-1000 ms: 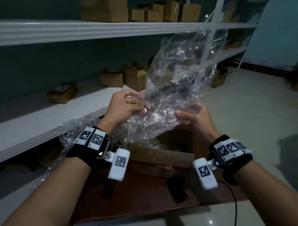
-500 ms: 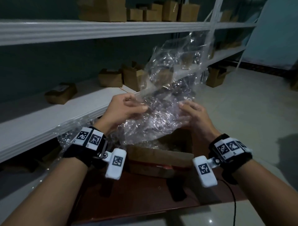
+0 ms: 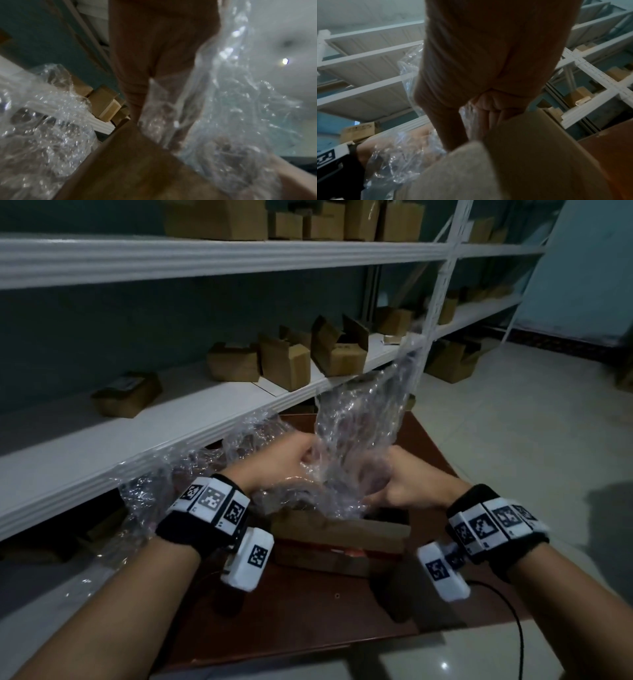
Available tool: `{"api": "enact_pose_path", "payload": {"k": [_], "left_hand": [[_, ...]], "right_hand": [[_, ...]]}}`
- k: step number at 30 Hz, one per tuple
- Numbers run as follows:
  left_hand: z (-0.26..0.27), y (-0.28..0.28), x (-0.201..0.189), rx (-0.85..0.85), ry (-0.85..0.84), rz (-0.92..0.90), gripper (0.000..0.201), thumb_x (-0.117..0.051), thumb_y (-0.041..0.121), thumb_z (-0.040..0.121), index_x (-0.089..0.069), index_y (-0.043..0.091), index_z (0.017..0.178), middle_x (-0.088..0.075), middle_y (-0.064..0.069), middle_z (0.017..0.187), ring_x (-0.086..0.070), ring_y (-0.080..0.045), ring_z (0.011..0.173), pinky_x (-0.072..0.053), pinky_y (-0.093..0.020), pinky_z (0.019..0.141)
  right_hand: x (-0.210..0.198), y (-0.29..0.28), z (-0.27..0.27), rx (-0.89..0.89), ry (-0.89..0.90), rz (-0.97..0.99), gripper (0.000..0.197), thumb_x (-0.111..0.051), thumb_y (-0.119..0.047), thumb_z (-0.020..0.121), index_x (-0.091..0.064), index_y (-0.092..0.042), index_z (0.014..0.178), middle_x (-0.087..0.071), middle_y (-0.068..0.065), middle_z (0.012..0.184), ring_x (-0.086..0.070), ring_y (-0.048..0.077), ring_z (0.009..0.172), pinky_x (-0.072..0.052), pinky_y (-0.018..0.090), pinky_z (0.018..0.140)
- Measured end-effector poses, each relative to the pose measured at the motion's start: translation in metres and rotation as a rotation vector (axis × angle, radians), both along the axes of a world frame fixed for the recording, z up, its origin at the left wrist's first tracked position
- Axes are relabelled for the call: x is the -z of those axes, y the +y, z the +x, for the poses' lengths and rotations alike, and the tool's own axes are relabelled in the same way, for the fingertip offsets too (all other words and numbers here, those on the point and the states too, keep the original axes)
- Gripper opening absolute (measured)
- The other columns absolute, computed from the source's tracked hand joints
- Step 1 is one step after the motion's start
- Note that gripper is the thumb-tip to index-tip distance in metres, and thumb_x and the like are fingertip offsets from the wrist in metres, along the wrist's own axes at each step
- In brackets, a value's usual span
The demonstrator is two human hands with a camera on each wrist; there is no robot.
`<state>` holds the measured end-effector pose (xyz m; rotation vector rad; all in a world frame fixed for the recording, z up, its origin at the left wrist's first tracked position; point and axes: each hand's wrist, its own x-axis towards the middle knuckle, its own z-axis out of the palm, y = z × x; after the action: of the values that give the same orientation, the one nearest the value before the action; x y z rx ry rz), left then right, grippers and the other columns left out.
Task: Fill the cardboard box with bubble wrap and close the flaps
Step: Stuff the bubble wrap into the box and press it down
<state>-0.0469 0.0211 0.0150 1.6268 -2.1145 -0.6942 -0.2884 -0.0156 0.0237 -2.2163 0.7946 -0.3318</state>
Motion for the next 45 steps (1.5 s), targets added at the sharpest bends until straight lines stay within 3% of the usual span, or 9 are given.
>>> {"api": "enact_pose_path", "payload": {"k": [10,15,17,20,24,28,35,41,45], "left_hand": [[-0.008,-0.004,-0.008,0.135,-0.259,-0.065,0.015,-0.083,0.011,0.082,-0.081,0.015,0.096,-0.072,0.009,0.087,-0.07,-0.013,0.085,-0.057,-0.037,0.09],[0.001,0.001,-0.021,0.119,-0.065,0.139,0.025,-0.082,0.011,0.084,-0.073,0.017,0.107,-0.078,0.0,0.101,-0.075,-0.014,0.093,-0.06,-0.043,0.091],[-0.001,0.008,-0.031,0.092,0.006,0.133,0.016,-0.076,0.029,0.092,-0.074,0.021,0.106,-0.08,0.003,0.098,-0.076,-0.012,0.093,-0.06,-0.045,0.092],[-0.008,0.014,-0.046,0.045,0.086,0.187,0.067,-0.052,0.076,0.081,-0.079,0.017,0.099,-0.081,0.005,0.088,-0.076,-0.008,0.081,-0.061,-0.037,0.081],[-0.026,0.016,-0.036,0.183,-0.312,0.259,0.057,-0.059,0.07,0.086,-0.079,0.017,0.086,-0.074,0.006,0.072,-0.061,-0.006,0.06,-0.049,-0.029,0.064],[-0.034,0.012,-0.015,0.109,-0.398,0.44,0.05,-0.044,0.051,0.105,-0.065,0.01,0.084,-0.053,0.004,0.066,-0.045,-0.011,0.056,-0.039,-0.026,0.057],[-0.034,0.002,-0.011,0.124,-0.408,0.555,0.035,-0.049,0.032,0.108,-0.066,0.013,0.084,-0.056,0.004,0.069,-0.047,-0.01,0.055,-0.04,-0.017,0.048],[-0.04,0.0,-0.006,0.118,-0.437,0.658,0.032,-0.04,0.002,0.106,-0.064,-0.002,0.127,-0.066,-0.014,0.125,-0.054,-0.017,0.092,-0.039,-0.008,0.057],[-0.044,0.005,0.001,0.166,-0.521,0.686,0.034,-0.042,0.014,0.109,-0.063,-0.003,0.13,-0.063,-0.017,0.135,-0.059,-0.034,0.115,-0.04,-0.024,0.08]], "right_hand": [[-0.001,0.002,0.004,-0.158,0.472,-0.125,0.018,-0.071,-0.006,0.089,-0.072,-0.016,0.074,-0.061,-0.025,0.061,-0.059,-0.01,0.065,-0.044,0.008,0.062],[0.014,0.002,0.013,-0.159,0.564,-0.351,0.015,-0.067,-0.017,0.087,-0.076,-0.025,0.097,-0.07,-0.01,0.104,-0.065,0.016,0.094,-0.057,0.036,0.082],[0.018,-0.001,0.014,-0.126,0.627,-0.374,0.019,-0.066,-0.023,0.087,-0.074,-0.029,0.103,-0.07,-0.008,0.109,-0.066,0.02,0.098,-0.059,0.039,0.084],[0.023,-0.004,0.018,-0.114,0.693,-0.385,0.025,-0.063,-0.023,0.088,-0.068,-0.027,0.112,-0.068,-0.002,0.113,-0.065,0.023,0.102,-0.058,0.04,0.085],[0.015,-0.001,0.019,-0.133,0.735,-0.336,0.01,-0.061,-0.012,0.089,-0.066,-0.02,0.092,-0.064,-0.001,0.092,-0.063,0.024,0.09,-0.05,0.03,0.07],[0.012,0.0,0.017,-0.114,0.697,-0.307,0.009,-0.067,-0.013,0.083,-0.063,-0.021,0.085,-0.056,-0.008,0.078,-0.056,0.015,0.075,-0.04,0.019,0.054],[0.003,-0.008,0.001,-0.05,0.374,0.033,0.007,-0.079,-0.03,0.083,-0.074,-0.026,0.081,-0.074,-0.008,0.083,-0.069,0.003,0.077,-0.055,0.023,0.065],[0.006,-0.009,0.0,0.116,0.088,0.252,0.063,-0.06,-0.075,0.082,-0.077,-0.015,0.089,-0.078,0.012,0.09,-0.075,0.022,0.082,-0.063,0.037,0.068],[0.0,-0.012,-0.001,0.134,-0.047,0.277,0.048,-0.066,-0.044,0.093,-0.075,0.004,0.095,-0.078,0.019,0.093,-0.074,0.027,0.078,-0.062,0.036,0.07]]}}
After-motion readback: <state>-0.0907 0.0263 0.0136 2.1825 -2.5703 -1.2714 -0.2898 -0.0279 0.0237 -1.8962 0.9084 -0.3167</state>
